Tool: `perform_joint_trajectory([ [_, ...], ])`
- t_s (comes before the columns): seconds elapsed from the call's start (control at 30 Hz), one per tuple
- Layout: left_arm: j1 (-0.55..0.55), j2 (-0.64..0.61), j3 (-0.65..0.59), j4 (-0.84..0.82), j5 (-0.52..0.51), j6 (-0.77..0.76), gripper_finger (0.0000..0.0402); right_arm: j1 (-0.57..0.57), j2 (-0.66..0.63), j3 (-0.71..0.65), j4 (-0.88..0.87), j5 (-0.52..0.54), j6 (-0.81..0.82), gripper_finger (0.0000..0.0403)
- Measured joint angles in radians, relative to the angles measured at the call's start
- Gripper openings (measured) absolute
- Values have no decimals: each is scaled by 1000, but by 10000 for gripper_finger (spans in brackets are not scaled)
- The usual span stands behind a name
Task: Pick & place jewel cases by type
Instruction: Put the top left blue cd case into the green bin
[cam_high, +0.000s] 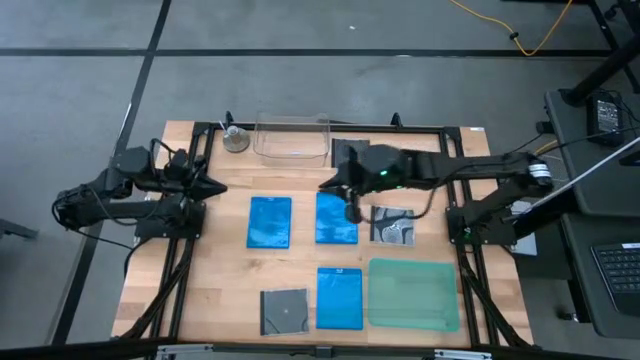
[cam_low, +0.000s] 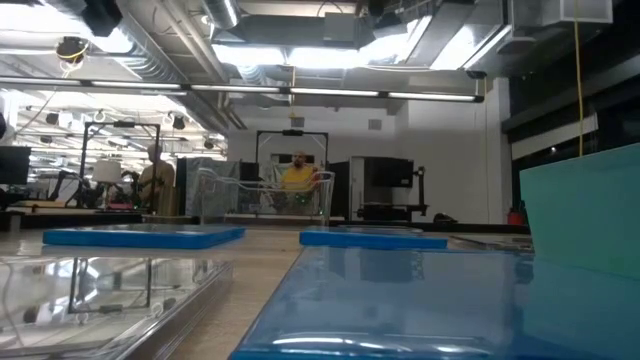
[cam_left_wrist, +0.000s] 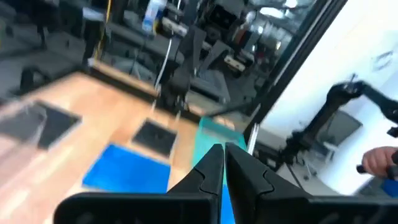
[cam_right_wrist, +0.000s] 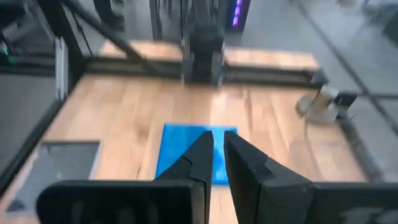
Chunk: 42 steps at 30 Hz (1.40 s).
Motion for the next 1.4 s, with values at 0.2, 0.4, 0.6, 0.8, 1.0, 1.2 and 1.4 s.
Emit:
perform_joint_trajectory([
  [0.2,0,0,0,-97,6,-17,10,-3,95,1,-7,-29,90,46],
  [0.4,0,0,-19,-253,2,-65,10,-48,184,2,-11,-173,153,46],
  [0.6,0,0,-129,-280,11,-179,12,-73,257,2,-12,-182,125,46],
  [0.8,0,0,-249,-282,14,-299,11,-85,315,2,-10,-152,82,46],
  [1.0,0,0,-331,-279,12,-353,19,-93,387,2,-10,-150,73,46],
  [1.2,0,0,-390,-271,9,-401,39,-94,458,2,29,-153,70,46],
  [1.4,0,0,-463,-168,0,-463,73,-94,505,2,46,-154,69,46],
])
